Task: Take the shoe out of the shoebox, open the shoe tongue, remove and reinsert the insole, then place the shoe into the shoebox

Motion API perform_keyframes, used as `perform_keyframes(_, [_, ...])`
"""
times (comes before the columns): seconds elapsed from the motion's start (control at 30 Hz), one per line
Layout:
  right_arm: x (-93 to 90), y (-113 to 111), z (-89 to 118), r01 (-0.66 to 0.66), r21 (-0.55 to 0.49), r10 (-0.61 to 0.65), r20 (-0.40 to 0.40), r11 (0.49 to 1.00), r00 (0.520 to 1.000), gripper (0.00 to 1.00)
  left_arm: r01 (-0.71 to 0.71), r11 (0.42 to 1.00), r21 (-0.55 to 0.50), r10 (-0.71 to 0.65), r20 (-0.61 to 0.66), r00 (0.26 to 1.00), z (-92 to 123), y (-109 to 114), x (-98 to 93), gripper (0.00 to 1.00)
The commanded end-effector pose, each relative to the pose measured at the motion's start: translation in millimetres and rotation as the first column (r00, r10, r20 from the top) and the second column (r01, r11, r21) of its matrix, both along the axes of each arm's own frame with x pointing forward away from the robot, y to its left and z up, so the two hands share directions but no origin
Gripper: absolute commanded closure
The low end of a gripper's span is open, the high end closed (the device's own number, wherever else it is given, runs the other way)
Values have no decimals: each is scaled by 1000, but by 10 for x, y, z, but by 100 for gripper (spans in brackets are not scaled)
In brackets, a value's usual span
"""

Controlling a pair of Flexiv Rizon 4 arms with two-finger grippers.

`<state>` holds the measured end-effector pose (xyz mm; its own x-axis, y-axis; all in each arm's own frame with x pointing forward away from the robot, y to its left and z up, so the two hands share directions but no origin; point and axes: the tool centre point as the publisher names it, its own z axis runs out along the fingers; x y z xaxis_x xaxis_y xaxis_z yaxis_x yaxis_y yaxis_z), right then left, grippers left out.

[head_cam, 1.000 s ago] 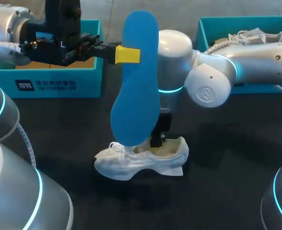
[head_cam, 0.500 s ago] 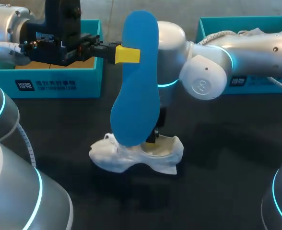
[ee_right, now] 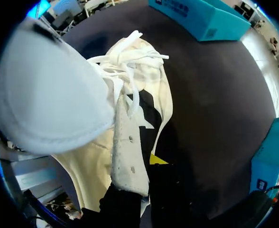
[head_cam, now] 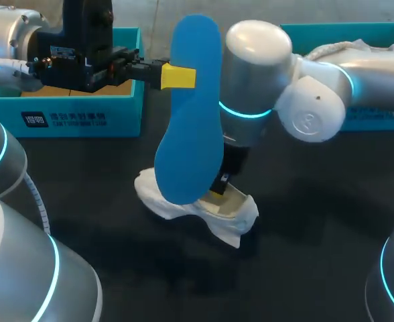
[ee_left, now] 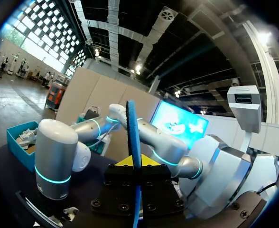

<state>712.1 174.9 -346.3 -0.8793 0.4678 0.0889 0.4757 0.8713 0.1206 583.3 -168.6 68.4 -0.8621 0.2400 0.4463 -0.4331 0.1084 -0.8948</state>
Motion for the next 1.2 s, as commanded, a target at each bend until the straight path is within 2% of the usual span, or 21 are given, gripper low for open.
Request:
perform_keyframes(0.03, [-126, -96, 79, 101, 32, -102, 41, 994, 994, 100, 1, 1000, -1, -1, 0, 1000, -1, -6, 0, 100])
perform_keyframes(0.1, [-152, -101, 70, 154, 39, -156, 40, 987, 987, 100, 1, 1000, -1, -1, 0, 1000, -1, -6, 0, 100])
perform_keyframes(0.17, [-177, -106, 71, 214, 0, -213, 49, 977, 976, 100, 1, 1000, -1, -1, 0, 1000, -1, -6, 0, 100])
perform_keyframes(0.2, [-186, -104, 81, 229, 31, -230, 51, 973, 972, 100, 1, 1000, -1, -1, 0, 1000, -1, -6, 0, 100])
perform_keyframes(0.4, [-186, -76, 110, 343, 27, -344, 59, 939, 937, 100, 1, 1000, -1, -1, 0, 1000, -1, -6, 0, 100])
perform_keyframes(0.83, [-202, -93, 46, 558, 31, -559, 72, 829, 826, 100, 1, 1000, -1, -1, 0, 1000, -1, -6, 0, 100])
perform_keyframes(1.0, [-223, -107, 57, 627, -38, -624, 65, 778, 778, 100, 1, 1000, -1, -1, 0, 1000, -1, -6, 0, 100])
perform_keyframes(1.2, [-294, -133, 22, 700, -9, -698, 65, 714, 713, 100, 1, 1000, -1, -1, 0, 1000, -1, -6, 0, 100])
